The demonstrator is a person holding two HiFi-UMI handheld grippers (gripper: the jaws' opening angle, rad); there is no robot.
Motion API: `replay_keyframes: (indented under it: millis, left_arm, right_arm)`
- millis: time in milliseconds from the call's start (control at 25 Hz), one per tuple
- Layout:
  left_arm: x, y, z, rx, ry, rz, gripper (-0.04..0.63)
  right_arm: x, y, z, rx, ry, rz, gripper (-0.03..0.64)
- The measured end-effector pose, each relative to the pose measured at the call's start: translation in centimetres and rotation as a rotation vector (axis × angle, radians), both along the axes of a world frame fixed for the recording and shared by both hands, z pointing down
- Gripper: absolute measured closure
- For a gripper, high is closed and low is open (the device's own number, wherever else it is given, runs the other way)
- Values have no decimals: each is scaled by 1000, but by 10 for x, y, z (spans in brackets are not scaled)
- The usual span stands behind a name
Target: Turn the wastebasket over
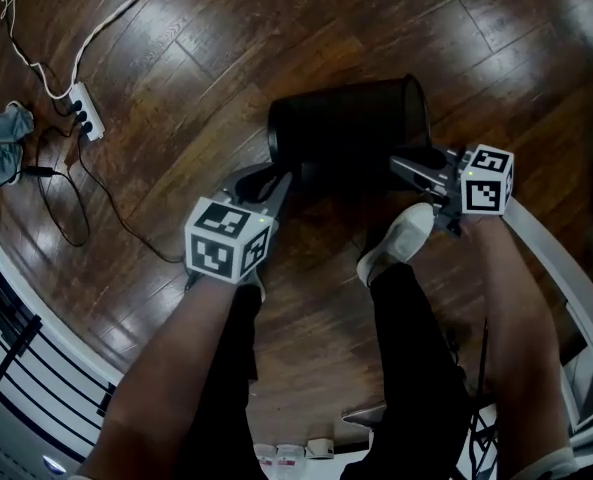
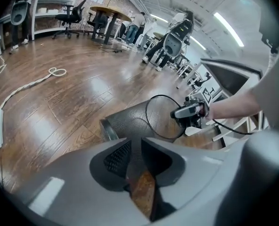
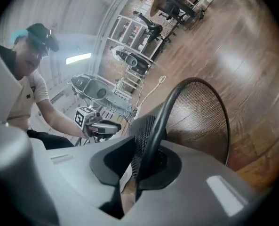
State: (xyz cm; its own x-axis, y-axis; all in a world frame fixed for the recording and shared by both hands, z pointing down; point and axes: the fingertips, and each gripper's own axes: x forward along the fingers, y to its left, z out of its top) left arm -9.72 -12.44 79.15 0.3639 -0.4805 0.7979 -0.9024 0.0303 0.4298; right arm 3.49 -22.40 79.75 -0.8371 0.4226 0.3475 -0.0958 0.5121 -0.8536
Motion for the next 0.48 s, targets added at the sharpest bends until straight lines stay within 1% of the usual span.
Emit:
replay_keyframes:
  millis: [160,280,400,480]
  left_arm:
    - [-5,7,10,-13,-6,-16,523]
    - [-7,9,15,-24,9,-46,513]
    - [-13,11,22,-42,48,-109,488]
    - [-15,9,29,-51,102,-158,474]
  right_arm:
    - [-2,-2,-3,-8,-26,10,574]
    - [-2,-2,-3,6,-22,4,569]
    - [-1,0,-4,10,-11,5,568]
    - [-1,-2,-4,26,2,8,564]
